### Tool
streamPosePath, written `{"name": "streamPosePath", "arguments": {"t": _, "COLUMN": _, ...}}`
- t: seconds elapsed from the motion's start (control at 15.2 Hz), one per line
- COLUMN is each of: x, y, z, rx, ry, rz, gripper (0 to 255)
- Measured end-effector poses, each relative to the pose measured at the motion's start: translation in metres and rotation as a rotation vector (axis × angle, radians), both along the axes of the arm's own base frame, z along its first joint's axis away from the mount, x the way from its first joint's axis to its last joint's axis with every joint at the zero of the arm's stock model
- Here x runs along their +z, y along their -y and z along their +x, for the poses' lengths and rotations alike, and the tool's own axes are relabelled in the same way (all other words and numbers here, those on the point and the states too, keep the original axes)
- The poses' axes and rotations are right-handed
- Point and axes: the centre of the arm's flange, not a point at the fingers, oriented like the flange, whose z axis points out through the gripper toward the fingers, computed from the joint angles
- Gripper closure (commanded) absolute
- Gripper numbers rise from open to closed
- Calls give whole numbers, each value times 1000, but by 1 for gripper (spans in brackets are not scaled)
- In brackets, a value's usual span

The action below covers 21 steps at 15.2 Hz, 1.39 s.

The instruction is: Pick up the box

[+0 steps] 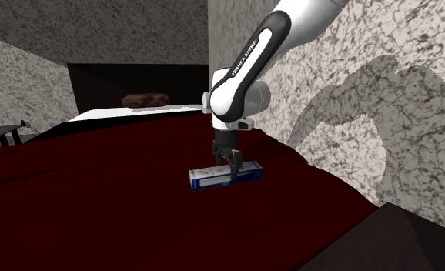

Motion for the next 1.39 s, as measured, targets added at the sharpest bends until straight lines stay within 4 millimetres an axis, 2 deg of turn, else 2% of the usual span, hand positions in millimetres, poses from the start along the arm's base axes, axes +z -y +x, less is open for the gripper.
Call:
{"name": "streamPosePath", "arguments": {"t": 0.07, "x": -4, "y": 0, "z": 0, "rx": 0, "ry": 0, "rz": 0, "gripper": 0}}
{"name": "streamPosePath", "arguments": {"t": 0.13, "x": -5, "y": 0, "z": 0, "rx": 0, "ry": 0, "rz": 0, "gripper": 255}}
{"name": "streamPosePath", "arguments": {"t": 0.86, "x": -4, "y": 0, "z": 0, "rx": -1, "ry": 1, "rz": 0, "gripper": 255}}
{"name": "streamPosePath", "arguments": {"t": 1.39, "x": 35, "y": 0, "z": 0, "rx": 0, "ry": 0, "rz": 0, "gripper": 255}}
